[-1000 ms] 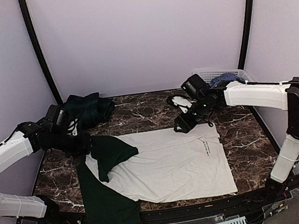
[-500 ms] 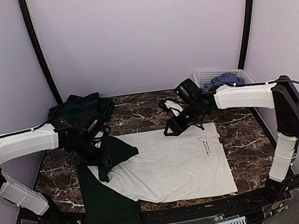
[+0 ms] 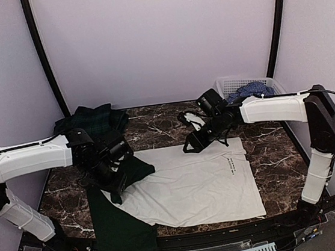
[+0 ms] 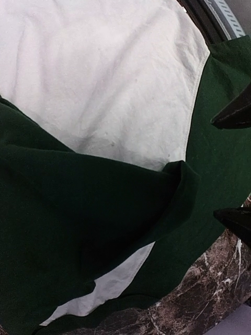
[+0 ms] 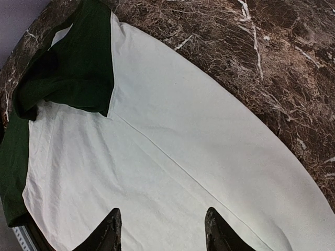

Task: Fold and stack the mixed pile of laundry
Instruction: Adjust the 1/3-folded T-shirt at the center of the board.

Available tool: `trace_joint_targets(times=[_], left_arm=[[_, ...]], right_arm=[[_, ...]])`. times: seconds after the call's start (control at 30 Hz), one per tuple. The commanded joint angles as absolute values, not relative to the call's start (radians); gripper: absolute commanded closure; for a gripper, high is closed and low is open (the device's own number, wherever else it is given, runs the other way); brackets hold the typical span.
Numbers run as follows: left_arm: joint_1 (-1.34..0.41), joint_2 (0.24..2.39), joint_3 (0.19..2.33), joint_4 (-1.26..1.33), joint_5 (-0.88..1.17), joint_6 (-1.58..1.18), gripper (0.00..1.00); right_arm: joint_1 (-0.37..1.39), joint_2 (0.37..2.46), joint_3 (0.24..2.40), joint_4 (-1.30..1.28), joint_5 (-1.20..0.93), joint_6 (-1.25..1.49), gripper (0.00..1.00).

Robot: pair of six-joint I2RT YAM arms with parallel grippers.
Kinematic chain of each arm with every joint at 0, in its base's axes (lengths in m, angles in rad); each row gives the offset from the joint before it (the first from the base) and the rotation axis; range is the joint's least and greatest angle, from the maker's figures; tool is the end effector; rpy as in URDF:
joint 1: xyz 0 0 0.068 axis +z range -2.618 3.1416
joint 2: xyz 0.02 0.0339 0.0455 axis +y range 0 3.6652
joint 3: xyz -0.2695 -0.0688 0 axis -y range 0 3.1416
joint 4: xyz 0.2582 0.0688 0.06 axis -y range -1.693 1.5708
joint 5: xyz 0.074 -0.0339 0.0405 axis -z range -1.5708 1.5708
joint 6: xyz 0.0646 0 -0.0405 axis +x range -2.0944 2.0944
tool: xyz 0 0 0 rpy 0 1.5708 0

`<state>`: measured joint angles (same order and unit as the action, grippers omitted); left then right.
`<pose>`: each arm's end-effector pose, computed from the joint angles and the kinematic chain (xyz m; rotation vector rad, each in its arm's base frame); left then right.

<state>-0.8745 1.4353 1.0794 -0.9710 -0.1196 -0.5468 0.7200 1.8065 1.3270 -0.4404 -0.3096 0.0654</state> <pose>0.1854 -0.2098 0.2128 0.4486 2.8425 -0.0995 0.3041 0.2929 0.2018 -0.9535 2.3878 0.7017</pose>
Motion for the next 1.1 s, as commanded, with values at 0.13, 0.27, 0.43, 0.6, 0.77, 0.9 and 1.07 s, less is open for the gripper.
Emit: trace_joint_targets(times=[0.13, 0.27, 0.43, 0.6, 0.77, 0.9, 1.07], left_arm=[[-0.938, 1.574, 1.115, -1.074, -0.235, -0.590, 0.50], [-0.938, 1.614, 1.094, -1.026, -0.264, -0.611, 0.49], [-0.920, 1.637, 1.067, -0.943, -0.270, -0.614, 0.59], [-0.831, 1.571, 1.006, -0.824, -0.173, -0.589, 0.96], [-0.726, 1.432, 0.967, -0.702, -0.025, -0.584, 1.00], [-0.564, 1.322, 0.928, -0.558, 0.194, -0.598, 1.00], [-0.408, 1.374, 0.942, -0.453, 0.373, -0.622, 1.00]], right_arm=[[0.718, 1.763, 1.299, -0.402, -0.297, 0.064, 0.48], [0.709, 1.753, 1.285, -0.401, -0.291, 0.061, 0.48], [0.701, 1.742, 1.276, -0.400, -0.286, 0.057, 0.48], [0.691, 1.727, 1.260, -0.403, -0.278, 0.054, 0.48], [0.688, 1.718, 1.253, -0.395, -0.289, 0.053, 0.50], [0.687, 1.730, 1.263, -0.382, -0.315, 0.062, 0.50], [0.689, 1.752, 1.283, -0.378, -0.337, 0.067, 0.50]])
